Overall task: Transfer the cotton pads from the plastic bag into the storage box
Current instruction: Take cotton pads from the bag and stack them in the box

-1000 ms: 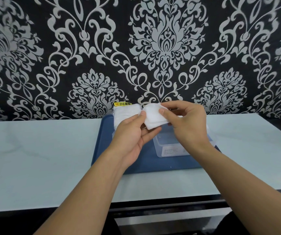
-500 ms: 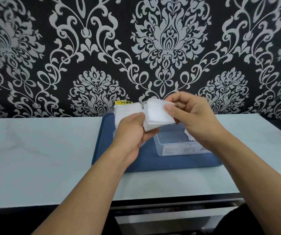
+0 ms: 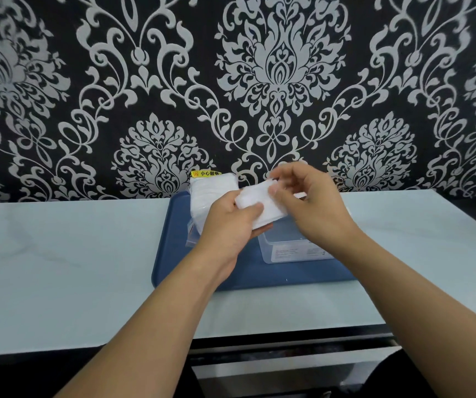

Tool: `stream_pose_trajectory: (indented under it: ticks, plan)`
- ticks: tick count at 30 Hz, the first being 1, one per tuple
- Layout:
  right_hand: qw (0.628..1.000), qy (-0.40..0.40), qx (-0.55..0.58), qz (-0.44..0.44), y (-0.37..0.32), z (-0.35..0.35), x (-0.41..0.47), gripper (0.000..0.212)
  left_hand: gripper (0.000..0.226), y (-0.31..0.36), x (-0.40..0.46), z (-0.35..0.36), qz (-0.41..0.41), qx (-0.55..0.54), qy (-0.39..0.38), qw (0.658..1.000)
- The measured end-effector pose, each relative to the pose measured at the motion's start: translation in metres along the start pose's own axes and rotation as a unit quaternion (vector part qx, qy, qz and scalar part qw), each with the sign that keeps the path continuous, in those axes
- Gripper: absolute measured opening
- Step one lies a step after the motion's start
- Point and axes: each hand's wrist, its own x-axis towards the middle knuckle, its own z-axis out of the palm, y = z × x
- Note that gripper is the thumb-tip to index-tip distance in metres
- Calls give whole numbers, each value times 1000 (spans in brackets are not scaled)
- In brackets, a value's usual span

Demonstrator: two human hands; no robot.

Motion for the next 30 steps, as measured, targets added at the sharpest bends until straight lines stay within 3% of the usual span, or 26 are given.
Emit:
stream_pose_trajectory:
  ticks: [2,5,8,10,12,14,16,17,19,21,24,27,30]
  plan:
    - [995,37,62,69,-8,3,-1,35,27,-3,3,2,-3,-9,-4,1000]
    - [975,-34,132,176,-15,15,-6,61,31,-3,0,9,-26,-64,-52,996]
    - [972,-67,110,198,-13,23,-8,78,35,-7,-1,16,-25,-101,-81,991]
    - [963,-69,169,196,-12,15,-4,72,36,-7,5,15,-8,-102,-71,992]
    - [959,-95,198,182,-9,-2,-3,42,38,-8,10,16,-16,-108,-52,993]
    - [959,-110,188,181,-5,-10,-3,17,38,-7,13,16,-30,-111,-48,992]
    - [963,-96,152,199,-3,-17,0,12,33,-4,13,17,-47,-112,-58,991]
    - [967,-71,124,209,-3,-23,4,13,31,-4,13,19,-47,-81,-61,994]
    - [974,2,33,224,-1,-41,16,22,34,-7,15,19,18,105,-39,994]
    - [967,33,-76,239,5,-56,28,29,41,-14,16,16,151,292,-9,944]
    - [944,-4,-207,259,21,-45,37,39,26,-23,17,11,275,430,-32,859]
    - [913,-5,-345,218,41,-27,41,41,14,-26,13,9,264,533,-75,800]
    - [890,10,-409,201,49,-28,42,36,30,-26,12,8,253,603,-96,750]
